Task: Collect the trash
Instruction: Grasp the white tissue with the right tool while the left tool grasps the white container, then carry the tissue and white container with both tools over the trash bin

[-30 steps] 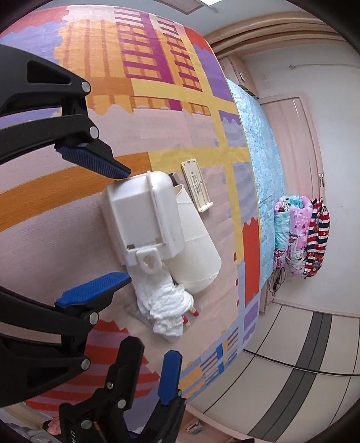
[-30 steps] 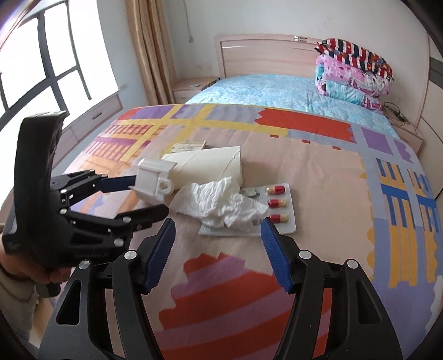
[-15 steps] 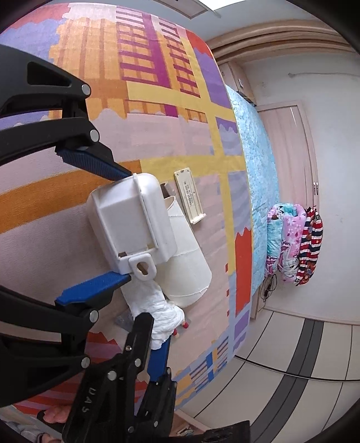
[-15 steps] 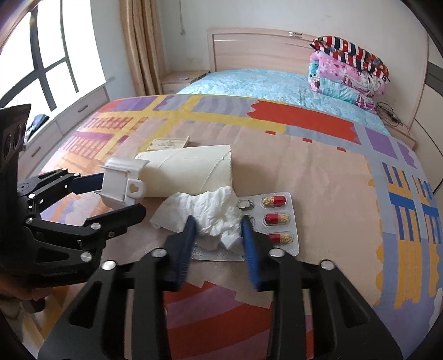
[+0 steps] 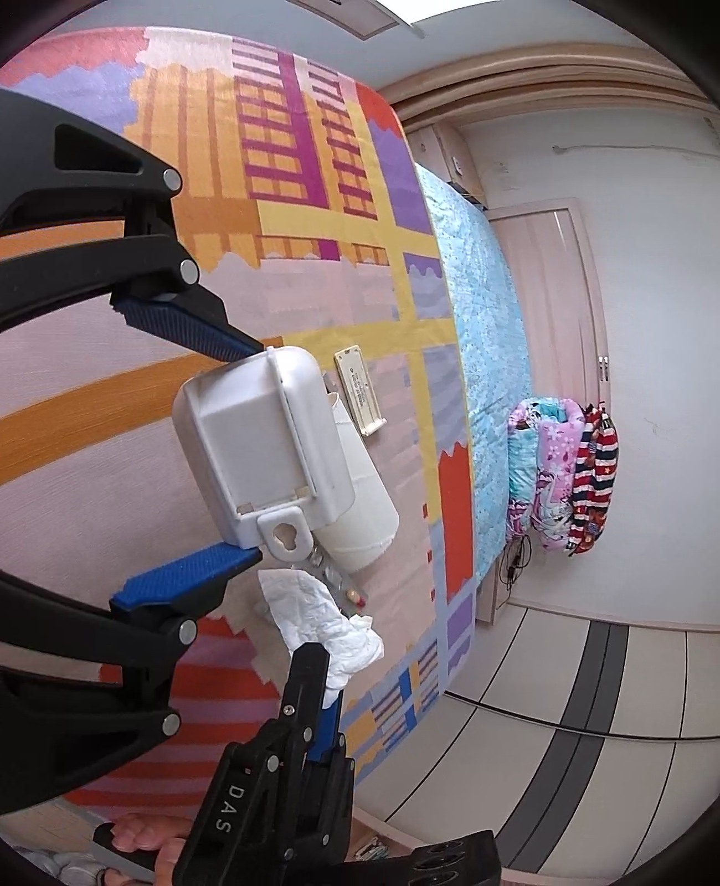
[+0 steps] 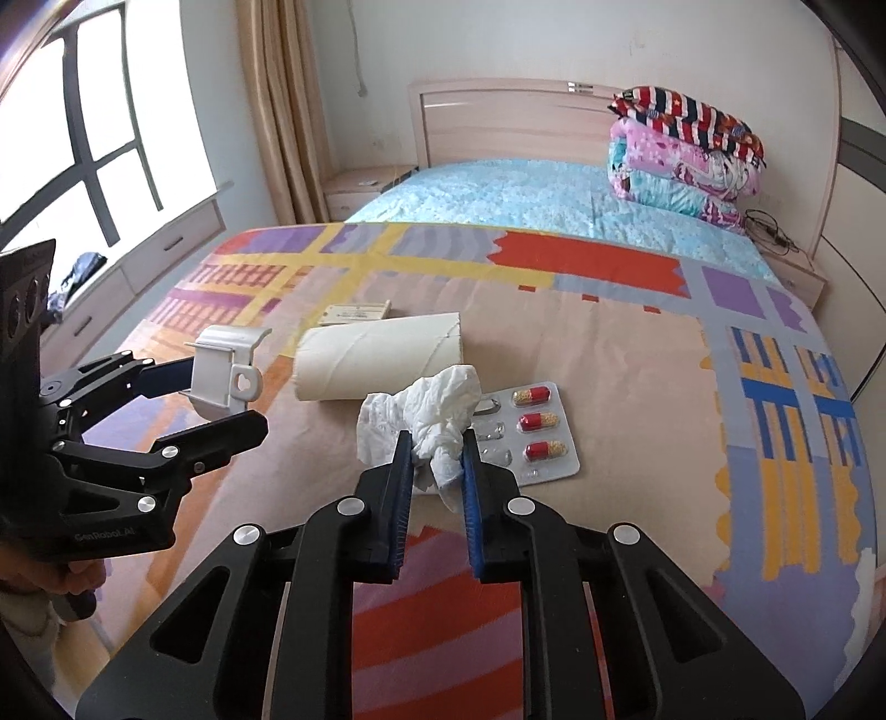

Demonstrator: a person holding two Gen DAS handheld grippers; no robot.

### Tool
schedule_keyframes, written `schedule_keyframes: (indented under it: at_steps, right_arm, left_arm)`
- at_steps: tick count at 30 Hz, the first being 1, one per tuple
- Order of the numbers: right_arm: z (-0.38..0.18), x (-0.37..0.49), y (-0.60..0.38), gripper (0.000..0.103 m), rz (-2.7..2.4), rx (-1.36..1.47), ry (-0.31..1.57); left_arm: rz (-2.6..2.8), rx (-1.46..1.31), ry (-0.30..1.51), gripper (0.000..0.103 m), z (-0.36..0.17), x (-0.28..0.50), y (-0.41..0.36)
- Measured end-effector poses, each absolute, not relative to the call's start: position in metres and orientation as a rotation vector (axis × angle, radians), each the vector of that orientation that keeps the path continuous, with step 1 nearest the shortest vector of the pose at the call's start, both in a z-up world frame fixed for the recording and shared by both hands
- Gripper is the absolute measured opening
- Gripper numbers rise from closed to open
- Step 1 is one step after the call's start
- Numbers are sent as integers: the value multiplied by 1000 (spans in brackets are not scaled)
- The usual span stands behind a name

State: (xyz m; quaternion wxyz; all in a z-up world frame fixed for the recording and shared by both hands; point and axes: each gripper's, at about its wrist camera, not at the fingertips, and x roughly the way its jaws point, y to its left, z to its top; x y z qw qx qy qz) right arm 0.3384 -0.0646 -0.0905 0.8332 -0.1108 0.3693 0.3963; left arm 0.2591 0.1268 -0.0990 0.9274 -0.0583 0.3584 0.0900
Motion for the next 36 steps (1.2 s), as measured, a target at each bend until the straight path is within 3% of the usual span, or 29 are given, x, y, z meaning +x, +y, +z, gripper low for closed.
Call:
schedule_keyframes:
  at_steps: [18,36]
  right_arm:
    - [-58,273,-110,17,862,-212,738]
    - [-67,177,-155,17,935,-255,729]
  left_arm:
    - [159,-141,666,65,-63,183,82]
    - [56,-178,687,65,-80,97,23]
